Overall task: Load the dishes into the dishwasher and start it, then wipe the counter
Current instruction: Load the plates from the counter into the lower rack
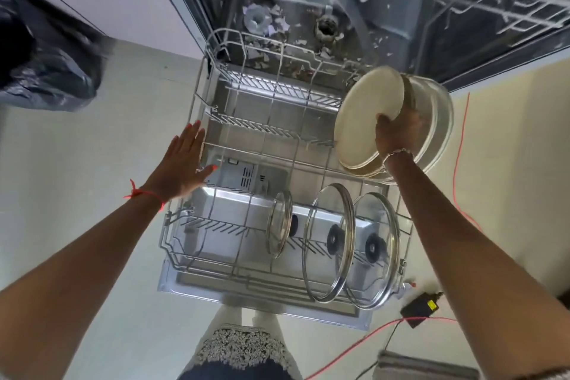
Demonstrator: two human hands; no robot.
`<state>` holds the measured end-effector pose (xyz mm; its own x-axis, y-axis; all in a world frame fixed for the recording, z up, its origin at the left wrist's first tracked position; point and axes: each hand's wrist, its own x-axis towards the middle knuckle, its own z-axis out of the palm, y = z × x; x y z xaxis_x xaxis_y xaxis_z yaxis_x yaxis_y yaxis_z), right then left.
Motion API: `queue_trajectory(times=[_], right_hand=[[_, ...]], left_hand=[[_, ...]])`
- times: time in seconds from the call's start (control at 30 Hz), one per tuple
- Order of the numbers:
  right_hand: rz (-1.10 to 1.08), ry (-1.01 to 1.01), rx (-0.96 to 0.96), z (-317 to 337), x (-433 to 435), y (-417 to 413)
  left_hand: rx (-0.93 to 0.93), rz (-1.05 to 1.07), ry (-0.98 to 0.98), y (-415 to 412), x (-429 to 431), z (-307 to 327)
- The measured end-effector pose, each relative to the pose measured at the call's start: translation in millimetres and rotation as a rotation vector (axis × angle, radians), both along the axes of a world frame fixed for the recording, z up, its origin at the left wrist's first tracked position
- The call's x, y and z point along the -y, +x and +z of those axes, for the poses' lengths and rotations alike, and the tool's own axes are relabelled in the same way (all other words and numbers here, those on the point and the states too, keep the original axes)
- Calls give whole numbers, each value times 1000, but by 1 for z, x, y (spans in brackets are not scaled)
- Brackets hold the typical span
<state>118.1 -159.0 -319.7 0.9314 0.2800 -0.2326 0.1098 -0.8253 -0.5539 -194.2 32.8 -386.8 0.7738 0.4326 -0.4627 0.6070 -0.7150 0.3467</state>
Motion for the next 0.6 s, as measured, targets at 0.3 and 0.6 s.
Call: queue_trajectory(times=[0.3,0.6], right_hand=[[9,-172,-31,-32,-11,-1],[68,-93,72,-20,-5,-6]], left_hand=[[-25,23,-88,-13,-12,-21],[-42,42,-147,-10,-12,-11]])
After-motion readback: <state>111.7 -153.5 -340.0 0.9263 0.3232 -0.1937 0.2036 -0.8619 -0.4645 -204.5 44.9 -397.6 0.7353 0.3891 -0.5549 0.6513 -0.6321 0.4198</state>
